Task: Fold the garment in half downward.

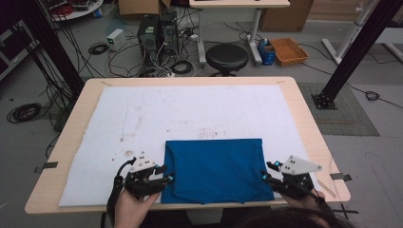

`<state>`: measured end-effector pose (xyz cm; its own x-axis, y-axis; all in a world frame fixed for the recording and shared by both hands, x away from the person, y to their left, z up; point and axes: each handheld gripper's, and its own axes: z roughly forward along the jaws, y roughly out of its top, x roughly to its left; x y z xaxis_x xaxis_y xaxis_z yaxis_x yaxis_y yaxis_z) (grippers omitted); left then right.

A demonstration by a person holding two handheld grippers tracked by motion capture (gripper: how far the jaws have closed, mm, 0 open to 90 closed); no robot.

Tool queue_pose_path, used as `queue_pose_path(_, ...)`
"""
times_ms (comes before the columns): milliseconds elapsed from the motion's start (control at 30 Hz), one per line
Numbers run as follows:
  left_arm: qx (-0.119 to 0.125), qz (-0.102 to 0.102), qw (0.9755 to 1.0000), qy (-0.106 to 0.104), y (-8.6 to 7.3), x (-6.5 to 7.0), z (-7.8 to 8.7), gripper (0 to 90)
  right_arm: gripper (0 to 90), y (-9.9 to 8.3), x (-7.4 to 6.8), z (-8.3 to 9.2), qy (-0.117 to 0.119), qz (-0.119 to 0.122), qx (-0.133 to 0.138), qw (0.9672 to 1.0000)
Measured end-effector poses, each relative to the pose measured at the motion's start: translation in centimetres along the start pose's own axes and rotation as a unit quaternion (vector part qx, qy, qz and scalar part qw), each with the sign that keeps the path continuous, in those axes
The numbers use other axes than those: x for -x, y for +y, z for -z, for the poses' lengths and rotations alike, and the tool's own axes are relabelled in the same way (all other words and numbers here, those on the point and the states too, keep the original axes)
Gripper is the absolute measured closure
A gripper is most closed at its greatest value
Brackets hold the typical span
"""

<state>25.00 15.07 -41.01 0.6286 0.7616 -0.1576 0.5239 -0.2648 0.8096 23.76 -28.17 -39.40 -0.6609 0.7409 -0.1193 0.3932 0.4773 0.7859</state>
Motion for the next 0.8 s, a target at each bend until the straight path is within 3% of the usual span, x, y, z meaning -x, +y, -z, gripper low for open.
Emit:
queue_pose_path(100,0.021,-0.009,0.9995,0.020,1.1,-1.0,-1.1,53.9,58.1,1.2,2.5,-1.4,-0.017,-0.028,0.009,0.9994)
queue_pose_path(167,0.026,-0.018,0.9987,0.039,1.8,-1.8,-1.8,53.5,56.9,1.7,3.9,-2.6,-0.015,-0.051,0.009,0.9985)
queue_pose_path(333,0.031,-0.007,0.9971,0.069,3.2,-4.4,-3.9,52.1,55.5,2.3,6.6,-5.8,-0.038,-0.076,-0.004,0.9964)
queue_pose_path(433,0.023,0.003,0.9954,0.093,3.7,-6.1,-5.3,51.8,55.5,2.2,8.4,-7.7,-0.036,-0.120,-0.014,0.9921)
queue_pose_path(500,0.010,0.016,0.9953,0.095,3.7,-7.1,-6.1,51.3,55.4,2.0,9.2,-8.7,-0.032,-0.147,-0.023,0.9883)
queue_pose_path(633,-0.001,0.034,0.9957,0.086,3.6,-7.8,-7.1,51.3,54.4,1.7,10.3,-10.1,-0.015,-0.178,-0.037,0.9832)
queue_pose_path(800,-0.029,0.030,0.9952,0.089,3.4,-7.9,-8.0,51.5,57.8,1.6,10.6,-11.3,-0.009,-0.178,-0.055,0.9824)
